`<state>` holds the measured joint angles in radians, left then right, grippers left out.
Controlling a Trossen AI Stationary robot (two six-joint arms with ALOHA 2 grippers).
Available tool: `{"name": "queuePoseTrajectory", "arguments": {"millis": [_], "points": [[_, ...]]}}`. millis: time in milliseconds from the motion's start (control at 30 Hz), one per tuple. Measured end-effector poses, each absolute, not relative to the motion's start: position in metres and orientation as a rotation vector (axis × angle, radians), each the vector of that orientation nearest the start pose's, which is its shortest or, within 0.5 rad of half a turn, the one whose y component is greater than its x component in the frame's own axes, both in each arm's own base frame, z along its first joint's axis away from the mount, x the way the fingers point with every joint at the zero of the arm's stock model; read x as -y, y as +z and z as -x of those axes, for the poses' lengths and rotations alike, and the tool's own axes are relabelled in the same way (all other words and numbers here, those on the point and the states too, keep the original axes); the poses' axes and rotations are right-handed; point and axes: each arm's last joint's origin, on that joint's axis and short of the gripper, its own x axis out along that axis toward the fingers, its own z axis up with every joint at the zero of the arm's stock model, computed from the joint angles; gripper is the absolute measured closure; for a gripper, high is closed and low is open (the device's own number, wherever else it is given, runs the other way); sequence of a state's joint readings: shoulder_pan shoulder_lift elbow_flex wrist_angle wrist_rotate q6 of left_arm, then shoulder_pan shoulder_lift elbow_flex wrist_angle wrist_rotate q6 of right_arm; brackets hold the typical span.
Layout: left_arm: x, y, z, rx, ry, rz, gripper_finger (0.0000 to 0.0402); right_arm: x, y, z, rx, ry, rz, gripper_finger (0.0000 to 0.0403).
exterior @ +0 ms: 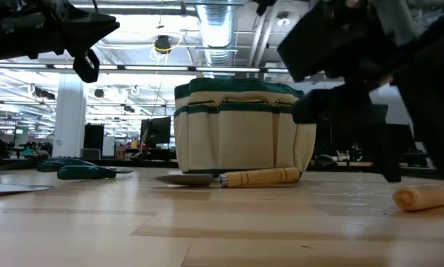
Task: Pick & Place Garden tools in Gardening bag
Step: Put the right trowel into the gardening bag
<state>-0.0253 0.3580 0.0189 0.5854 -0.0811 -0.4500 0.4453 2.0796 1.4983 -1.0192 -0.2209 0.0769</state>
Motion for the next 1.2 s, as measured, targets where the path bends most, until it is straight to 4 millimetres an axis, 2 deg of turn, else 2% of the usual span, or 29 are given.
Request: {"name": "queuePoseTrajectory", "arguments": {"millis": [200, 333, 433, 567, 867, 1000, 1200], "points": [[0.001, 0.195, -0.117, 0.254, -0.001, 0.461, 0.0394, -0.178, 0.139, -0.338, -1.595, 0.415, 0.129, 0.0238], [0.001, 0.195, -0.117, 0.254, 0.000, 0.461, 0.0394, -0.181, 0.138, -0.339, -1.561, 0.356, 0.112, 0.0243], [0.001, 0.195, -0.117, 0.254, -0.001, 0.461, 0.0394, -0.181, 0.137, -0.341, -1.541, 0.275, 0.080, 0.0276], [0.001, 0.195, -0.117, 0.254, -0.001, 0.461, 0.0394, -0.180, 0.137, -0.342, -1.542, 0.213, 0.022, 0.0349], [0.001, 0.195, -0.117, 0.254, 0.000, 0.461, 0.0394, -0.181, 0.140, -0.347, -1.503, 0.046, -0.176, 0.0352], [0.001, 0.195, -0.117, 0.254, 0.000, 0.461, 0.0394, -0.180, 0.157, -0.346, -1.436, -0.052, -0.261, 0.0352], [0.001, 0.195, -0.117, 0.254, 0.000, 0.461, 0.0394, -0.175, 0.200, -0.337, -1.266, -0.228, -0.391, 0.0352]]}}
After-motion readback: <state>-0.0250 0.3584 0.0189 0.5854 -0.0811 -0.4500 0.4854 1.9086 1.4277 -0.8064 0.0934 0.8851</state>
